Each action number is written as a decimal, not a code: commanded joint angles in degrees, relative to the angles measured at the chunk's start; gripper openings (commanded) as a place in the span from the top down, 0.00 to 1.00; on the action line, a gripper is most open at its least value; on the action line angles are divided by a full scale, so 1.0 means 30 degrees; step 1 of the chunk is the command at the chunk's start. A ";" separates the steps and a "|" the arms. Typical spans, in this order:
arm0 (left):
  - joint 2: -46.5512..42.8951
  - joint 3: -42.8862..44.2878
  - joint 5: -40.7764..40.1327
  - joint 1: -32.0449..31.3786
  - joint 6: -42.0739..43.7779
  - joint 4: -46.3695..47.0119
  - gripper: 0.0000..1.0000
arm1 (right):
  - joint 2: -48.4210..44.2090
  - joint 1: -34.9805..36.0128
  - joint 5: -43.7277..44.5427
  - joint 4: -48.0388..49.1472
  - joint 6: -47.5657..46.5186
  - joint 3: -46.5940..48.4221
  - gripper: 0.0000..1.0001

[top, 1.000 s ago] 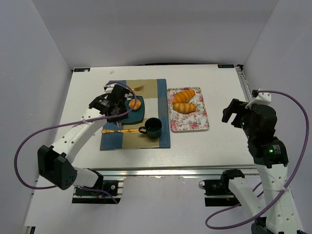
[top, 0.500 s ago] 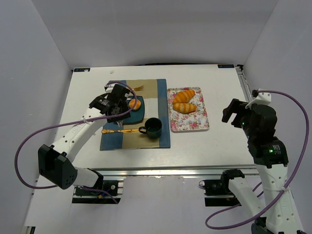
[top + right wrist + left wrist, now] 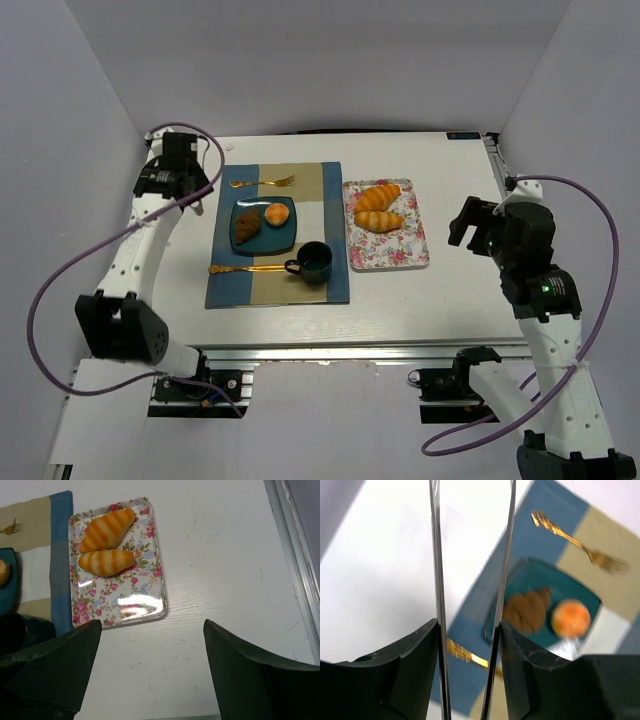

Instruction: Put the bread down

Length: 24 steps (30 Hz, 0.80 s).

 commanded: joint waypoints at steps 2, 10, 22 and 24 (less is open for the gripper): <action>0.2566 0.1224 0.1324 0.1926 0.2635 0.3782 0.41 | 0.0590 0.0054 -0.0507 0.0983 -0.0141 0.0452 0.11; 0.8480 0.2631 0.3231 0.4095 0.4776 0.7332 0.43 | 0.1382 0.0054 -0.0595 0.0312 0.0386 0.0863 0.11; 1.4229 0.4828 0.2733 0.5327 0.6944 0.9152 0.36 | 0.1647 0.0054 -0.0096 -0.0540 0.1938 0.0424 0.10; 1.4640 0.4947 0.2849 0.5386 0.6945 0.9355 0.22 | 0.1559 0.0054 -0.0271 -0.0510 0.2055 0.0336 0.11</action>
